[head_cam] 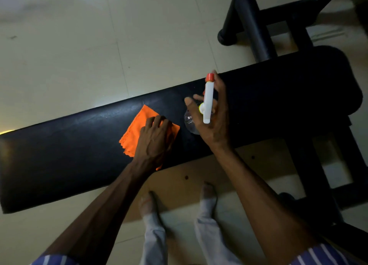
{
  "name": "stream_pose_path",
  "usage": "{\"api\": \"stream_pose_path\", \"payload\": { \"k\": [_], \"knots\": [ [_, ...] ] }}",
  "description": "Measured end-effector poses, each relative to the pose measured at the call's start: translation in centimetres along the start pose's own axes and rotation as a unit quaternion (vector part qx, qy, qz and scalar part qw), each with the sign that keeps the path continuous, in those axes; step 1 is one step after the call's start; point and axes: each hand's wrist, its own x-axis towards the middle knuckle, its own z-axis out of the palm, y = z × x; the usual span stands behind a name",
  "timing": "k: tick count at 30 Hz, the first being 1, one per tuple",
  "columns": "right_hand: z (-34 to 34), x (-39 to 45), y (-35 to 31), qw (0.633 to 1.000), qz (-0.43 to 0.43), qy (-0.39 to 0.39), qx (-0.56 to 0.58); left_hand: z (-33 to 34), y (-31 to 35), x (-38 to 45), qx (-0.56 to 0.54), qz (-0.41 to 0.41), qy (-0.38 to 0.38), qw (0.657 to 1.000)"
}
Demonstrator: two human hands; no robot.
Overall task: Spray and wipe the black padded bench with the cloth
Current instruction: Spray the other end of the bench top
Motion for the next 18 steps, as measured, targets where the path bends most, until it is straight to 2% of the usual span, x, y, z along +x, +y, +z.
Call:
{"api": "stream_pose_path", "payload": {
  "k": [6,9,11,13,18],
  "knots": [
    [-0.6,2.1,-1.0,0.998,0.033,-0.005,0.054,0.4,1.0,-0.2,-0.024,-0.025,0.031,0.999],
    [-3.9,3.4,-1.4,0.983,0.140,-0.114,0.031,0.7,1.9,0.2,-0.026,0.006,0.058,0.998],
    [-6.3,3.5,-1.4,0.951,0.217,-0.220,-0.025,0.9,2.9,0.7,-0.014,0.024,0.030,0.999],
    [-8.1,3.1,-1.5,0.924,0.246,-0.285,-0.070,1.4,4.0,1.3,-0.016,0.027,-0.007,0.999],
    [-10.5,3.0,-1.8,0.916,0.225,-0.288,-0.162,2.8,5.9,1.7,0.019,-0.017,-0.027,0.999]
  ]
}}
